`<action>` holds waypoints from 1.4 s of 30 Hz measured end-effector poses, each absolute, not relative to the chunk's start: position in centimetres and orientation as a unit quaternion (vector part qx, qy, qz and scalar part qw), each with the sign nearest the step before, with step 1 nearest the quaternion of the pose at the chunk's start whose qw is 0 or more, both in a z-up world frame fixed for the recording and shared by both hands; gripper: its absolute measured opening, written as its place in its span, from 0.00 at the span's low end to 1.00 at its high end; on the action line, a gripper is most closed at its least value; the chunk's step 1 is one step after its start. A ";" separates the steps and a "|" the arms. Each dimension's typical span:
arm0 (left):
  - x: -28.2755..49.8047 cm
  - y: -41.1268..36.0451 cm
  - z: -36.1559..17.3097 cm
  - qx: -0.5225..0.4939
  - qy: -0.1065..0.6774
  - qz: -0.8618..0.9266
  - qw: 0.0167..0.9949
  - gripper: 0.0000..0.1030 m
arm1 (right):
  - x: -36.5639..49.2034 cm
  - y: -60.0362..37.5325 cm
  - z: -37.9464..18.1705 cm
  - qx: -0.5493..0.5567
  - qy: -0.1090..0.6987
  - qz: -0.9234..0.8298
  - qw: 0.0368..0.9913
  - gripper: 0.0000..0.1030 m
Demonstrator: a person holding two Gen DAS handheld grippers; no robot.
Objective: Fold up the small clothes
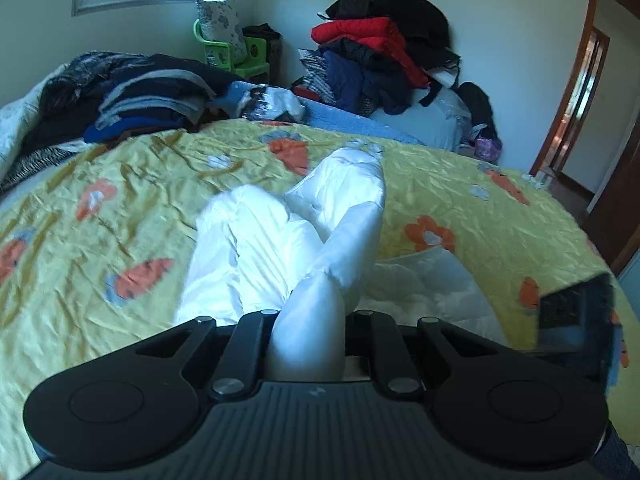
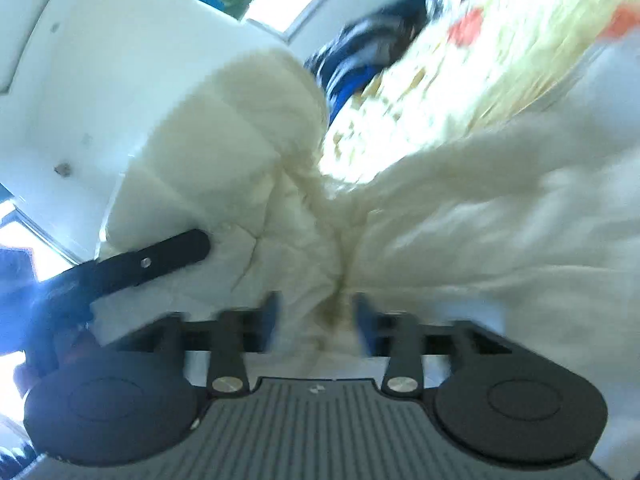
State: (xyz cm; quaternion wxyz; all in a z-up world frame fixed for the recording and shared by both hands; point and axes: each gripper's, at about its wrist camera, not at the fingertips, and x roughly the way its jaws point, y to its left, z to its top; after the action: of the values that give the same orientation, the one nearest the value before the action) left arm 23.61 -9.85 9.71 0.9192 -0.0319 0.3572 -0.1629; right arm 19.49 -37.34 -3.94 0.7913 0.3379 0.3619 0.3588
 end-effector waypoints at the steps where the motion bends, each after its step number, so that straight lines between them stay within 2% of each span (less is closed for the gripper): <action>1: 23.2 -10.5 9.4 -0.037 0.359 -0.169 0.917 0.14 | 18.5 -38.6 -3.9 0.333 0.352 0.344 0.804 0.58; 6: 21.4 -15.7 6.4 -0.033 0.368 -0.201 0.907 0.14 | 14.7 -45.1 -5.0 0.409 0.314 0.308 0.800 0.66; 8: 21.0 -17.7 4.9 -0.035 0.371 -0.211 0.904 0.14 | 14.1 -46.5 -5.2 0.444 0.298 0.309 0.787 0.78; 10: 20.3 -19.7 3.3 -0.012 0.358 -0.205 0.911 0.14 | 14.0 -47.5 -5.5 0.478 0.285 0.320 0.767 0.86; 12: 19.3 -21.4 1.9 0.013 0.349 -0.207 0.914 0.14 | 14.2 -48.6 -6.0 0.515 0.277 0.318 0.746 0.87; 15: 17.4 -23.1 0.3 0.055 0.321 -0.218 0.920 0.14 | 15.4 -49.0 -6.7 0.552 0.279 0.334 0.711 0.93; 19: 15.0 -24.4 -1.1 0.117 0.280 -0.224 0.926 0.14 | 18.2 -47.2 -5.4 0.481 0.332 0.327 0.743 0.91; 21: 14.5 -24.5 -1.2 0.122 0.269 -0.227 0.928 0.14 | 18.7 -46.0 -4.3 0.440 0.336 0.345 0.757 0.89; 24: 14.4 -24.3 -1.1 0.110 0.270 -0.231 0.928 0.14 | 19.6 -44.3 -3.9 0.370 0.361 0.354 0.779 0.79; 25: 14.3 -24.3 -1.2 0.108 0.269 -0.229 0.929 0.14 | 19.9 -44.2 -4.1 0.361 0.370 0.352 0.781 0.70; 26: 14.2 -24.3 -1.2 0.106 0.268 -0.226 0.931 0.14 | 20.2 -44.2 -4.5 0.356 0.378 0.348 0.781 0.52; 27: 14.1 -24.3 -1.1 0.101 0.267 -0.225 0.931 0.14 | 20.4 -44.4 -4.7 0.352 0.383 0.340 0.783 0.38; 28: 14.0 -24.4 -0.7 0.091 0.269 -0.228 0.931 0.14 | 20.5 -44.8 -4.7 0.348 0.386 0.335 0.786 0.28; 29: 13.8 -24.5 -0.3 0.079 0.266 -0.232 0.933 0.14 | 20.5 -45.3 -4.5 0.345 0.381 0.338 0.788 0.25; 33: 12.7 -25.8 1.6 0.043 0.243 -0.257 0.934 0.14 | 18.4 -47.5 -1.2 0.317 0.339 0.341 0.817 0.22; 36: 12.9 -27.5 1.2 0.025 0.262 -0.275 0.925 0.14 | 16.9 -50.5 0.2 0.302 0.323 0.320 0.838 0.22; 39: 13.7 -29.4 -1.2 0.039 0.301 -0.283 0.910 0.17 | 17.5 -52.4 -1.8 0.297 0.346 0.272 0.847 0.22; 42: 13.0 -29.6 -1.9 0.060 0.302 -0.305 0.901 0.23 | 17.9 -54.0 -6.3 0.329 0.378 0.245 0.830 0.20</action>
State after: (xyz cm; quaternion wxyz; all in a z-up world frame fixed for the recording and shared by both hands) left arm 13.00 -29.57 -1.93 0.9011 0.0596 0.3022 -0.3052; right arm 17.92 -54.00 -6.30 0.8298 0.3294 0.3780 0.2451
